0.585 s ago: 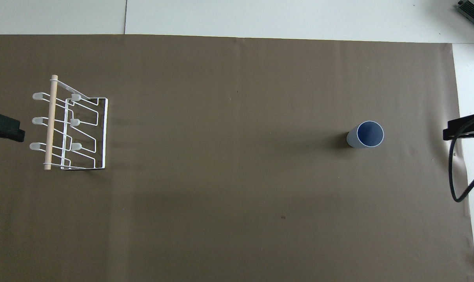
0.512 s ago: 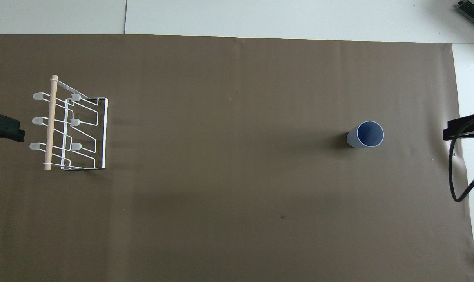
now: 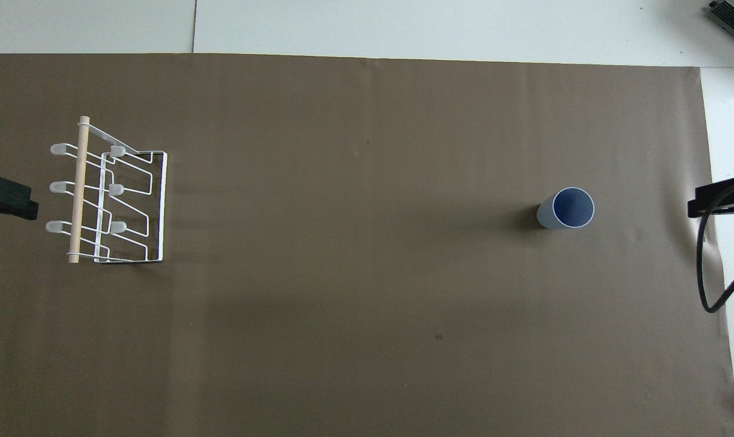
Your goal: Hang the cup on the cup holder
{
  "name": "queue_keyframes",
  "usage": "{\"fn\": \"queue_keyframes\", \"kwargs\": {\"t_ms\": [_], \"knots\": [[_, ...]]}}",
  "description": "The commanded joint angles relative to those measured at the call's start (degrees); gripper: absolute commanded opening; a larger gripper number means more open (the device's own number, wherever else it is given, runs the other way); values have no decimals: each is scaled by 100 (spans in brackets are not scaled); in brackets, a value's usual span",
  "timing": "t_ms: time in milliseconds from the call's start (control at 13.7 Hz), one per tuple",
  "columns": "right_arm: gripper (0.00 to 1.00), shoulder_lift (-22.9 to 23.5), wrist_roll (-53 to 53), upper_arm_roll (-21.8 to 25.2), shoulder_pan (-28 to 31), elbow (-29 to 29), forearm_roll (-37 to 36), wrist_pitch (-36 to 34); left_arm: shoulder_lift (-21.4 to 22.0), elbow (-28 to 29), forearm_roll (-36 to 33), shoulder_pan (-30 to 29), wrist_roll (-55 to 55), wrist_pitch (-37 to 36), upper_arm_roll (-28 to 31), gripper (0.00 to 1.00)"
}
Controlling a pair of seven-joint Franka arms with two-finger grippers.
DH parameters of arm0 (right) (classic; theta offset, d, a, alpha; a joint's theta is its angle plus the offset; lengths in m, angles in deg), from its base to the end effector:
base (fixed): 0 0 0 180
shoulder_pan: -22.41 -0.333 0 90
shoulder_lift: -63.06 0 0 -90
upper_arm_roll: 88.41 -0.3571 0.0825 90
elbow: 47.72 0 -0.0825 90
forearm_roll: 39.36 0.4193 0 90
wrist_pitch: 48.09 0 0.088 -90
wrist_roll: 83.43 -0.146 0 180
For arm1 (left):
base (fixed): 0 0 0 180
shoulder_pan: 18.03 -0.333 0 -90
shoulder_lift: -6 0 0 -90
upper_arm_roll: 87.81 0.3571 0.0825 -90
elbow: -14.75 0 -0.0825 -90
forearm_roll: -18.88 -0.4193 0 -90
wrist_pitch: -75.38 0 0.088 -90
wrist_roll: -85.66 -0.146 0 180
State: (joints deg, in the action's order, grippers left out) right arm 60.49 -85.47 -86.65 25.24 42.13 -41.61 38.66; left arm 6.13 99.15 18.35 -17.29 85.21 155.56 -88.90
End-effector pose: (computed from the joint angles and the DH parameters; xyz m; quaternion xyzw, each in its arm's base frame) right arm 0.5656 -0.0518 0.6490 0.9981 -0.0588 -0.0051 0.0188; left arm 0.5678 -0.0167 0.6623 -0.9992 0.0193 0.0356 0.0050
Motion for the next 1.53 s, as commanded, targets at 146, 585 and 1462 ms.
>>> {"fn": "queue_keyframes", "kwargs": {"t_ms": [146,585,1462], "knots": [[100,-148,-42,-36,69,174,137,70,145,165,-35,-57,-17,-28,-41,100],[100,-148,10,-36,69,174,137,70,154,165,-35,-57,-16,-28,-41,100],[100,37,195,-45,16,1033,146,1763,145,165,-35,-57,-25,-28,-41,100]]}}
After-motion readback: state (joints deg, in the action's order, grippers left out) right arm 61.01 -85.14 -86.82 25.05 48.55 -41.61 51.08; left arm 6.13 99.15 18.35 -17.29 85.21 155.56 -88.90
